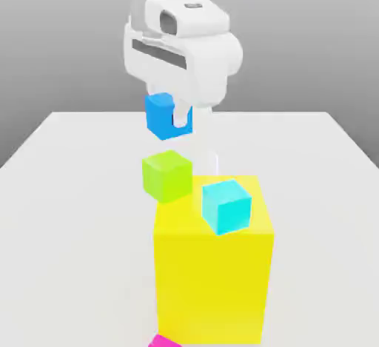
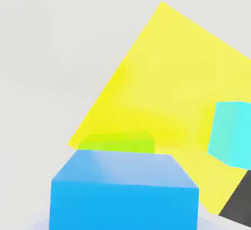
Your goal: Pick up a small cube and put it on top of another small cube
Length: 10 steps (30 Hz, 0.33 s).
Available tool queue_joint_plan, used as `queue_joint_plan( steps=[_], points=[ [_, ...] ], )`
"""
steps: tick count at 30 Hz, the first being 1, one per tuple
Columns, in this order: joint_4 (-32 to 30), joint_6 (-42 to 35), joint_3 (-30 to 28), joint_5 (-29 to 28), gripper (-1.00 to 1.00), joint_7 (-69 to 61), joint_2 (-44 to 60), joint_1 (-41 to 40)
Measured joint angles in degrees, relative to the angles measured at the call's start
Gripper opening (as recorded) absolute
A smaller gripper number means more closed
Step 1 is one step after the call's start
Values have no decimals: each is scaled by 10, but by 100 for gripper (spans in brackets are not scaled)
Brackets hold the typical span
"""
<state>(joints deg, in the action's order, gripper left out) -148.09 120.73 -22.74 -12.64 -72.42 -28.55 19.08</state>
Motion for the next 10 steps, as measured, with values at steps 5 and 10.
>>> queue_joint_plan(
  steps=[5, 10],
  points=[
    [0, 0, 0, 0, 100, 0, 0, 0],
    [38, -57, 10, 6, 100, 0, -20, 1]
  ],
)
